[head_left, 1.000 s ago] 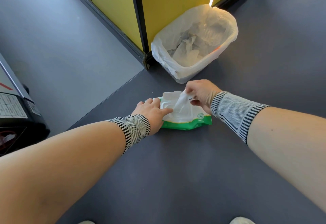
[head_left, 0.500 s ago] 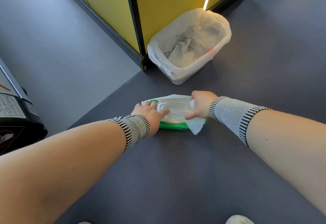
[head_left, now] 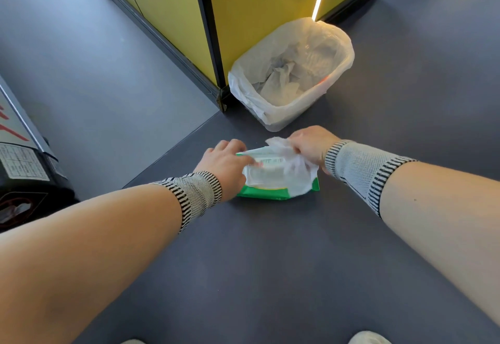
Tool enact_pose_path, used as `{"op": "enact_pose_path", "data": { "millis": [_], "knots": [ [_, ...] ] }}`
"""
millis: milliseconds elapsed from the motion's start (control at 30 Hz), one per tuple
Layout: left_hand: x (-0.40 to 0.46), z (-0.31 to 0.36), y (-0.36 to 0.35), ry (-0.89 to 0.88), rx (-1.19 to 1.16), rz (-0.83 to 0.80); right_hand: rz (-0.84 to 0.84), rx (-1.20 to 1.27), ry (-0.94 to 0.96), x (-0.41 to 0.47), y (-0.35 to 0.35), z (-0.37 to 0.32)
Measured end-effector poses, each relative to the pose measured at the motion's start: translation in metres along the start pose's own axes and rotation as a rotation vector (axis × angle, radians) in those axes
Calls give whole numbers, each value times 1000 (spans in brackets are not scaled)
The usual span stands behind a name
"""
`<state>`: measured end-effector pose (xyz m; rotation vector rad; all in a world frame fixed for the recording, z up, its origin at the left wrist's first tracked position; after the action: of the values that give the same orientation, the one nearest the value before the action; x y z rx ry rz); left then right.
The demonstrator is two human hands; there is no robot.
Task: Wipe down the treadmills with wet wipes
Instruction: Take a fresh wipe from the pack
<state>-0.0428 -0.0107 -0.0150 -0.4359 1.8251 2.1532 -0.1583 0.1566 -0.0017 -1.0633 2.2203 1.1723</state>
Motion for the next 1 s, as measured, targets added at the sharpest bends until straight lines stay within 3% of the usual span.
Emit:
{"op": "enact_pose_path", "data": {
  "millis": [100,200,367,500,633,700,800,900,1000],
  "knots": [
    [-5,4,-9,-166,215,-113,-135,-288,8,-12,-18,-7],
    [-5,4,-16,-177,333,-215,-251,-436,-32,-18,-31,-9],
    [-1,9,-21,-144,408,-319,-263,-417,-51,-20,-38,-8],
    [-2,11,-15,-69,341,-391,-176,-190,-65,-22,-31,-15],
    [1,8,14,106,-91,-224,-88,69,-91,-28,-4,-31],
    [2,6,41,252,-515,-152,-27,296,-106,-36,10,-46],
    [-16,15,93,449,-1193,-244,19,679,-184,-65,27,-81],
    [-56,26,160,480,-1378,-289,-59,888,-182,-118,49,-136],
    [-108,36,231,442,-1491,-189,-107,972,-158,-178,78,-194]
  ]
}}
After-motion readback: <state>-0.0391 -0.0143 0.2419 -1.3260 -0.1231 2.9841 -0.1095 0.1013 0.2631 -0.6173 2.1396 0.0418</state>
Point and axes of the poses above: each hand's wrist, its own x-axis towards the middle knuckle, its own y-axis out of the back of the hand, z = x × y, the point moved 1 cm from there along x, towards the middle knuckle, and after that the axes turned 4 degrees about -z, right-handed, at the moved point
